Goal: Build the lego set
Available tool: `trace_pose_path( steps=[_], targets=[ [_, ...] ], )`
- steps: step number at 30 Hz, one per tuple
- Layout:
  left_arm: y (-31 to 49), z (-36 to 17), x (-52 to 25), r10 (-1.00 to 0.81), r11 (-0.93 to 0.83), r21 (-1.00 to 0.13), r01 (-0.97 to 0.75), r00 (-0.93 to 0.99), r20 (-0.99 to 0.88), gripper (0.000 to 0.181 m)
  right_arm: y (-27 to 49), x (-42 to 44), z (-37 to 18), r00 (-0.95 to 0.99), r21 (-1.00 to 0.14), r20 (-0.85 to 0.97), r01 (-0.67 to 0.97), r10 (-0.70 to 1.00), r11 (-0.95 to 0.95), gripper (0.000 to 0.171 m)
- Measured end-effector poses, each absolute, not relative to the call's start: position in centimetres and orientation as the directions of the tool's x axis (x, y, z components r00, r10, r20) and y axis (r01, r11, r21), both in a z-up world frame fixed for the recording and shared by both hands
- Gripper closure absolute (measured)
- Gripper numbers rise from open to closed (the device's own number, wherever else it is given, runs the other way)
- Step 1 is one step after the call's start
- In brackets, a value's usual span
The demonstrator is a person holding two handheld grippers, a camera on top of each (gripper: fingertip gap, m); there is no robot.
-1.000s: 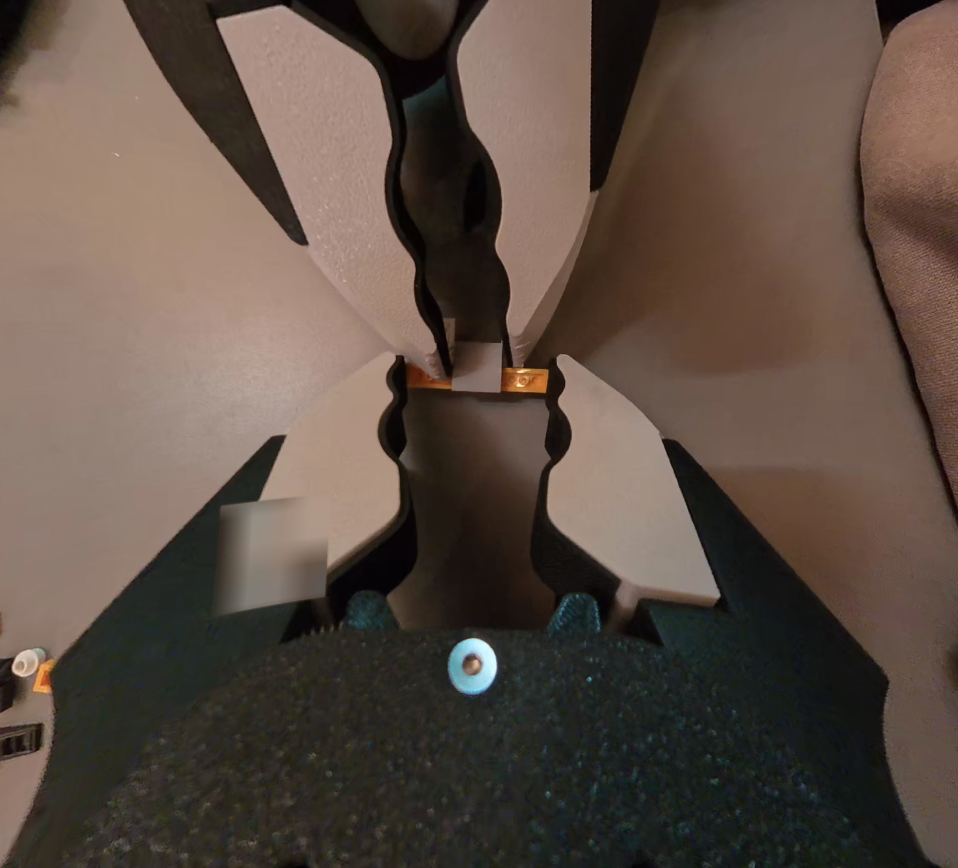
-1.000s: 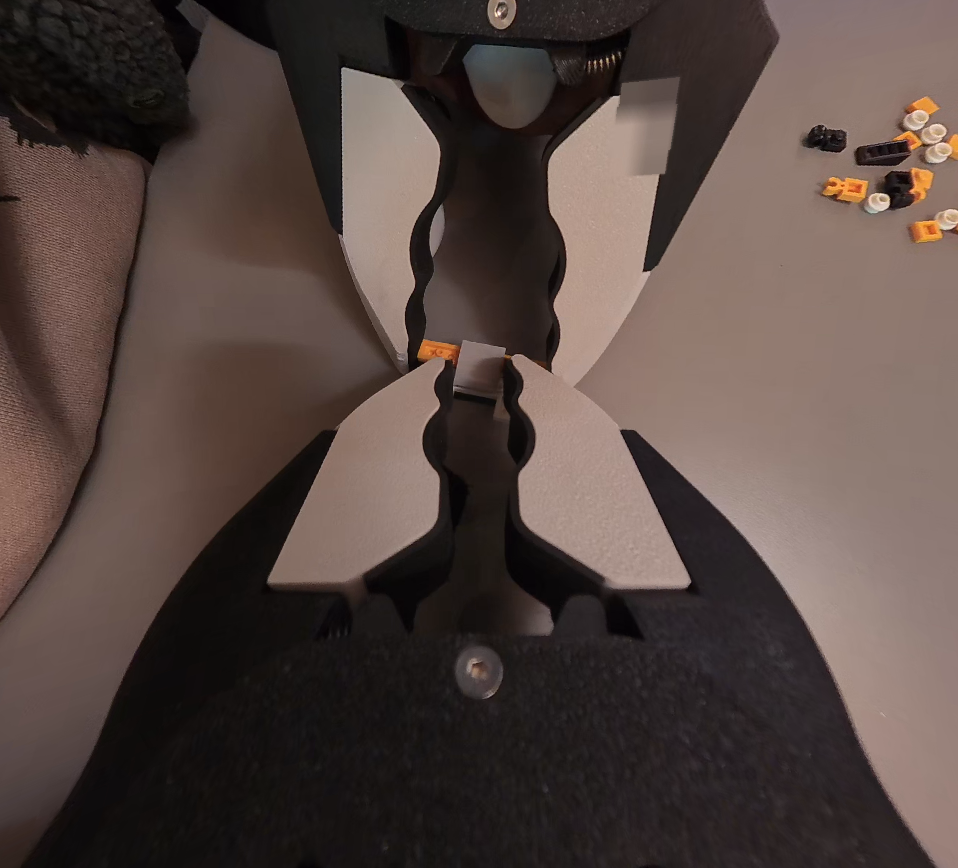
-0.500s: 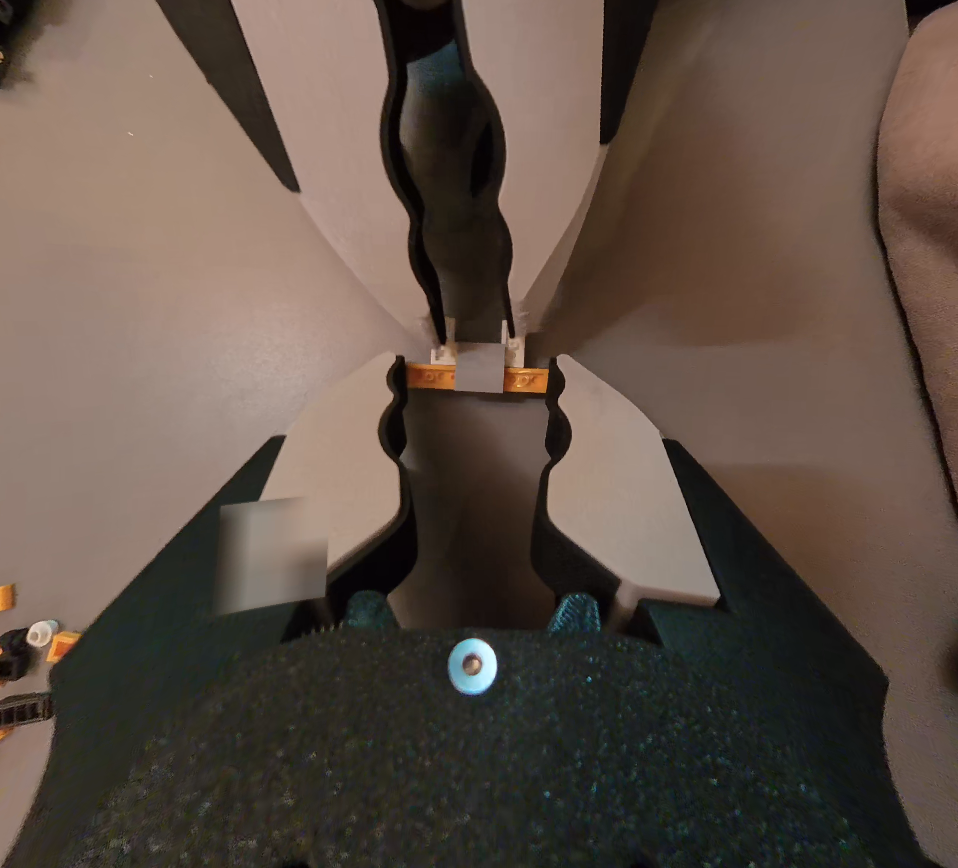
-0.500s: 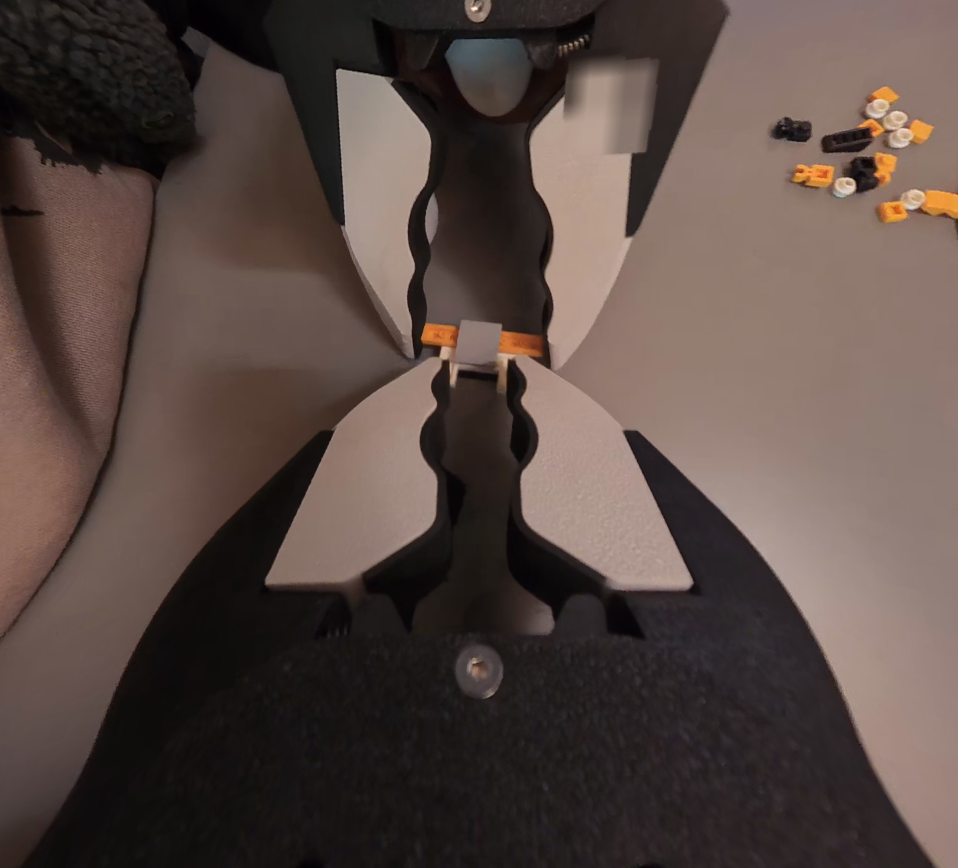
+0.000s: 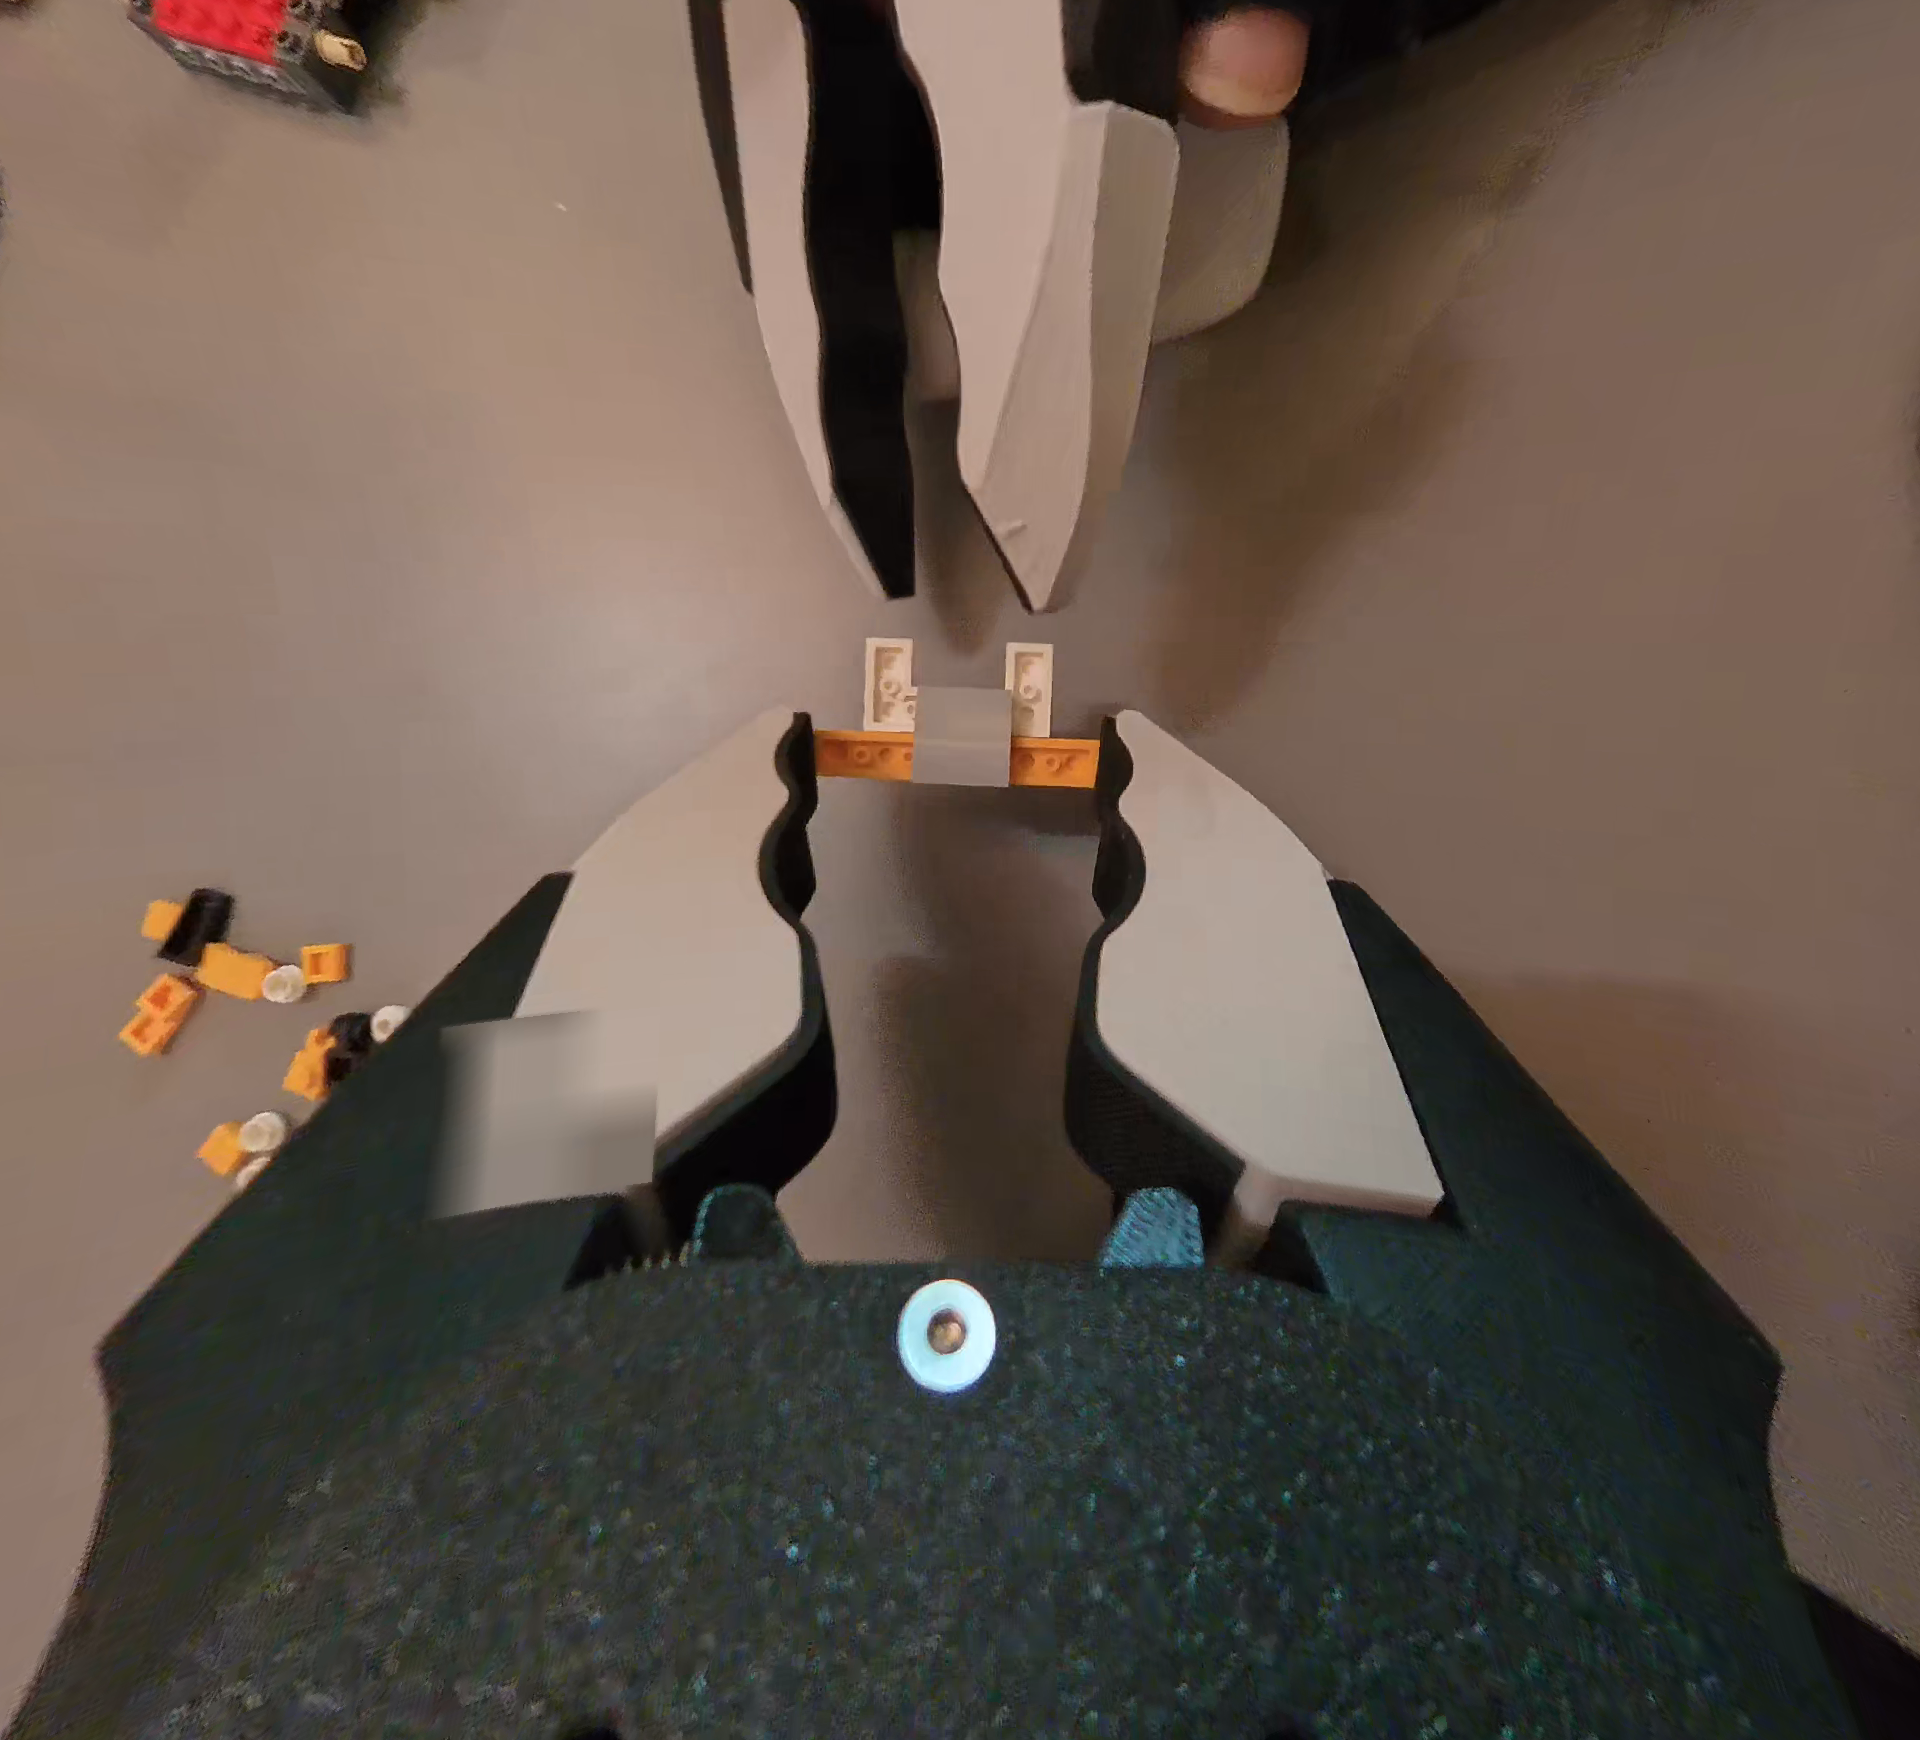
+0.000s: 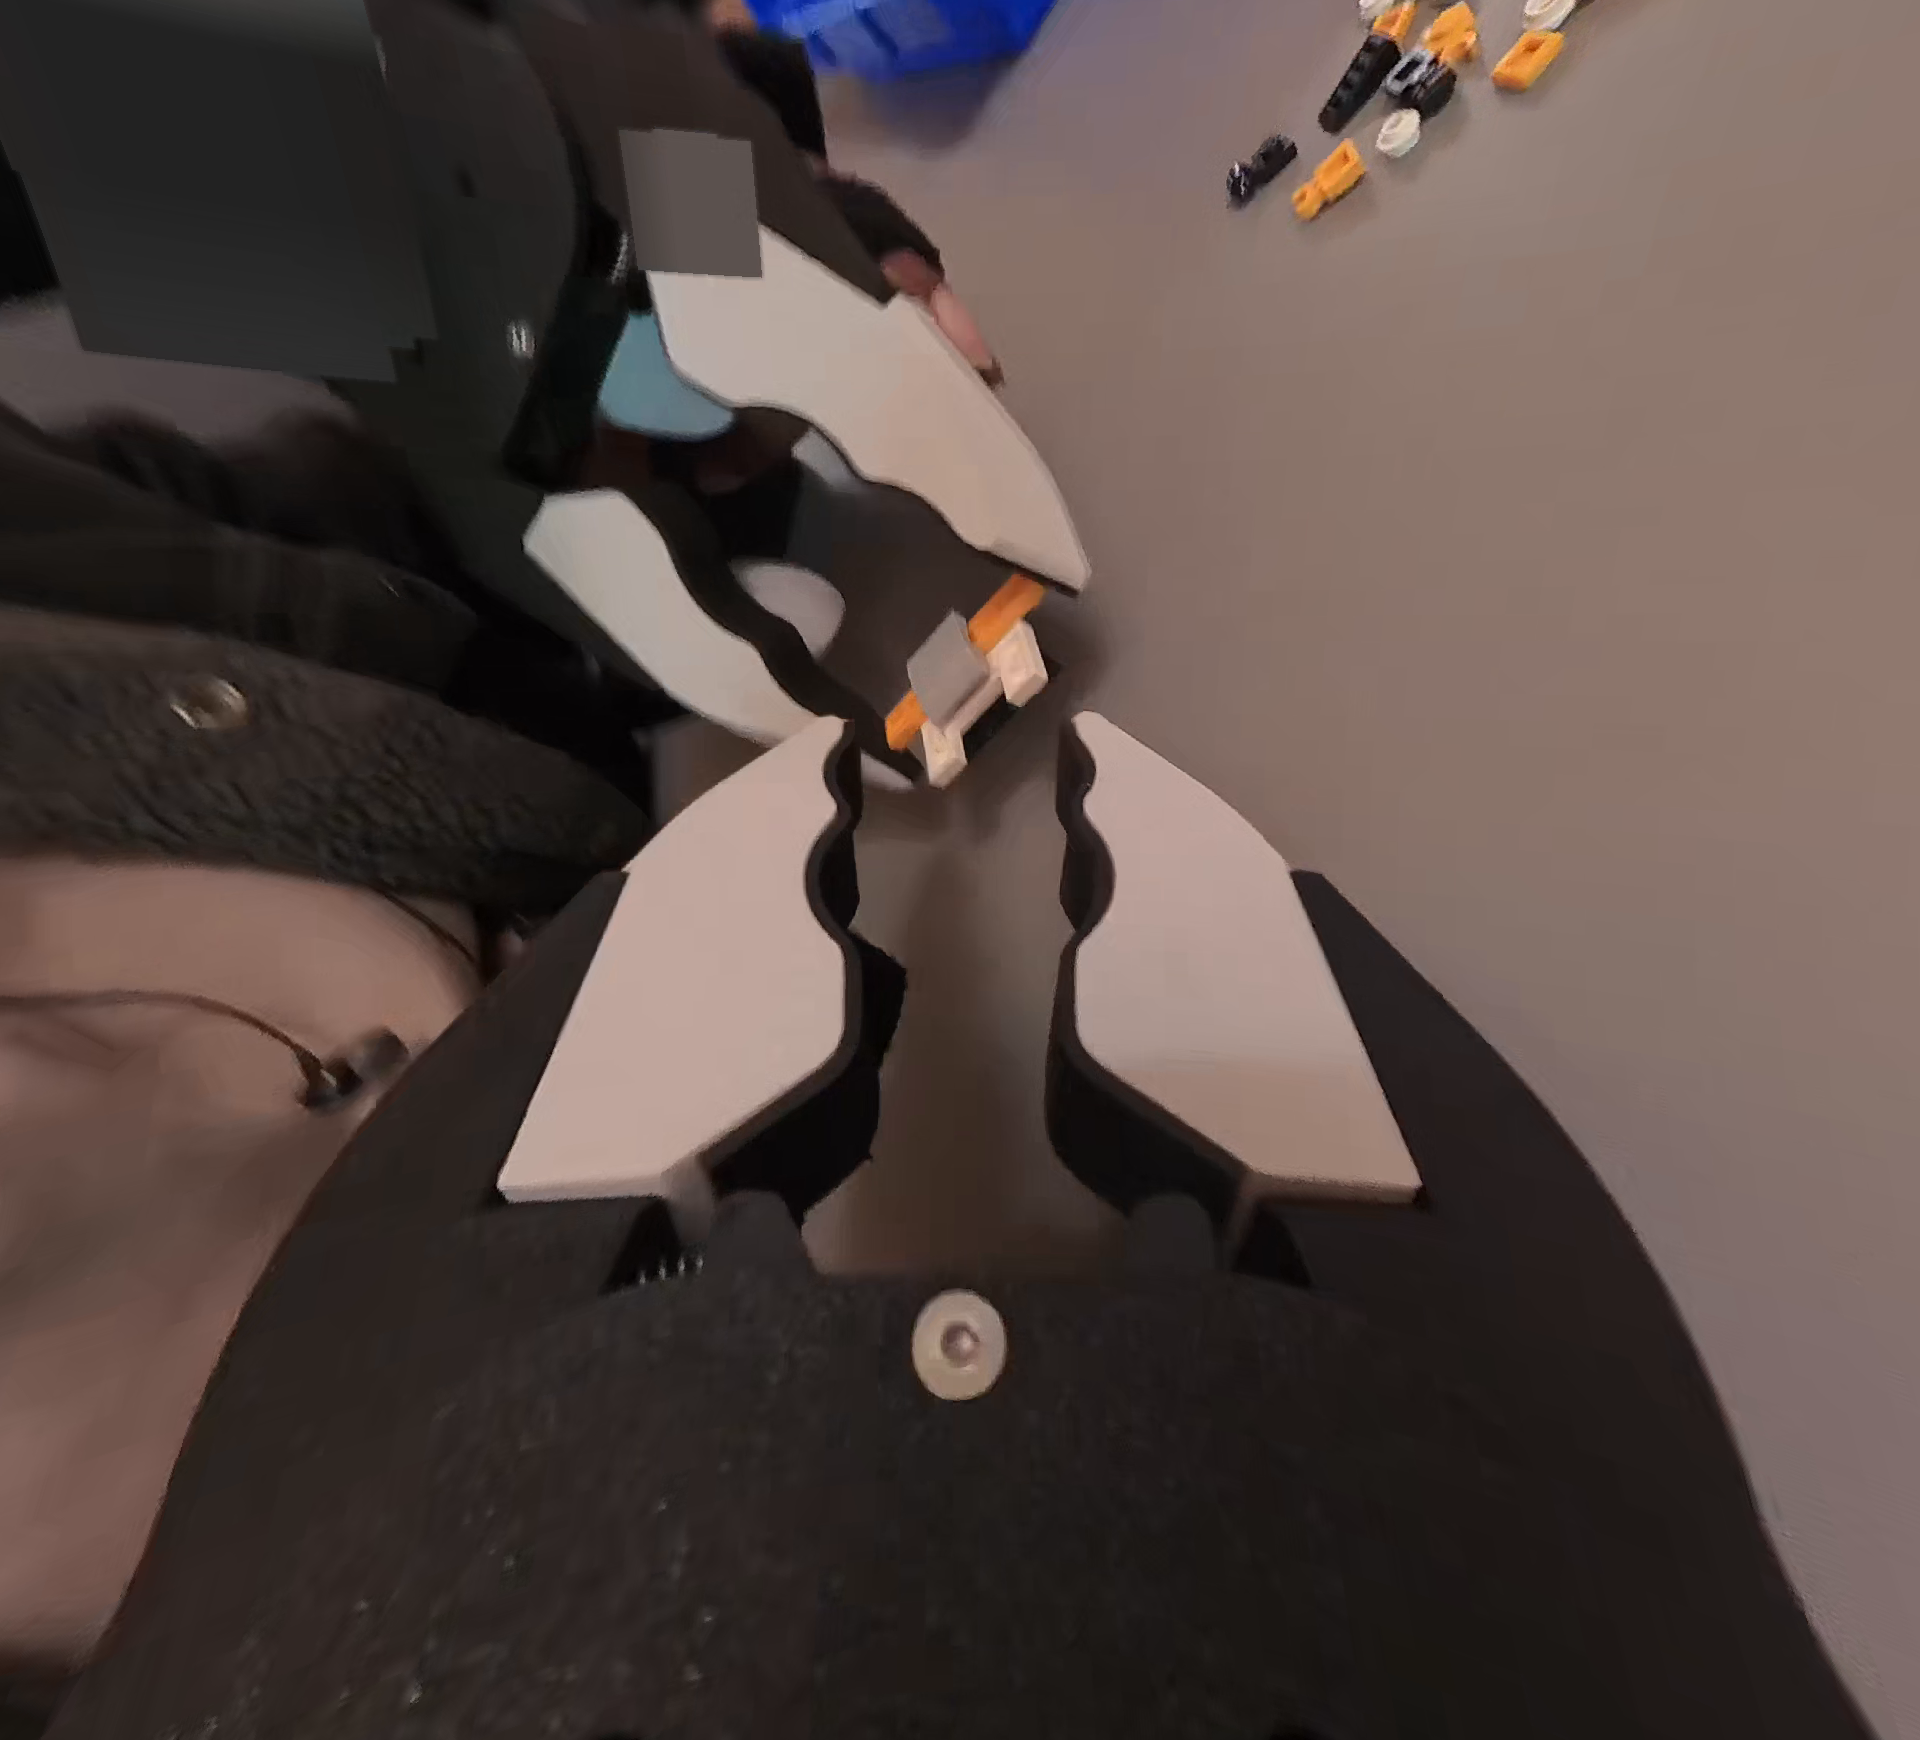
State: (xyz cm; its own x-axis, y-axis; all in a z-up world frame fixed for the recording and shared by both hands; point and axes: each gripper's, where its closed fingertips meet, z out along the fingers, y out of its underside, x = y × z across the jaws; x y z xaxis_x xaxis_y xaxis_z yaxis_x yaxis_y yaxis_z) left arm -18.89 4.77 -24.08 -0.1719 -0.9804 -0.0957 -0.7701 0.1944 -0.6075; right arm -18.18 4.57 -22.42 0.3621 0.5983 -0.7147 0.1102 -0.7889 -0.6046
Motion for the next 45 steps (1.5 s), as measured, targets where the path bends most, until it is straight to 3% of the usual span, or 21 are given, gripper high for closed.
trace_pose_path(
  steps=[7, 20, 30, 33, 36, 41, 45],
  targets=[
    [5.4, -22.9, -18.2, -0.974, 0.226, -0.594, -0.772, -0.172, -0.147, 0.13, 5.4, -19.0, -22.1, 0.372, -0.563, -0.769, -0.006, 0.52, -0.827, 0.134],
    [5.9, -21.9, -17.5, -0.944, 0.313, -0.601, -0.736, -0.172, -0.281, 0.13, 6.2, -18.8, -21.3, 0.263, -0.489, -0.856, -0.129, 0.446, -0.863, 0.15],
    [6.5, -19.4, -16.4, -0.88, 0.448, -0.675, -0.585, -0.155, -0.45, 0.13, 6.9, -17.7, -18.8, 0.243, -0.642, -0.764, -0.207, 0.597, -0.738, 0.155],
    [6.7, -18.5, -16.6, -0.903, 0.411, -0.73, -0.546, -0.134, -0.407, 0.119, 6.7, -17.6, -17.6, 0.228, -0.699, -0.715, -0.217, 0.661, -0.682, 0.155],
    [6.3, -17.6, -16.8, -0.955, 0.297, -0.829, -0.475, -0.136, -0.264, 0.123, 6.4, -17.6, -16.6, 0.221, -0.747, -0.665, -0.227, 0.714, -0.625, 0.155],
    [4.9, -15.4, -17.3, -0.942, -0.143, -0.935, -0.323, -0.244, 0.229, 0.138, 5.2, -17.8, -14.8, 0.256, -0.897, -0.44, -0.17, 0.861, -0.408, 0.155],
    [3.7, -14.8, -17.1, -0.914, -0.176, -0.942, -0.287, -0.307, 0.264, 0.152, 4.2, -18.4, -14.7, 0.275, -0.954, -0.299, -0.104, 0.914, -0.281, 0.155]
  ],
)
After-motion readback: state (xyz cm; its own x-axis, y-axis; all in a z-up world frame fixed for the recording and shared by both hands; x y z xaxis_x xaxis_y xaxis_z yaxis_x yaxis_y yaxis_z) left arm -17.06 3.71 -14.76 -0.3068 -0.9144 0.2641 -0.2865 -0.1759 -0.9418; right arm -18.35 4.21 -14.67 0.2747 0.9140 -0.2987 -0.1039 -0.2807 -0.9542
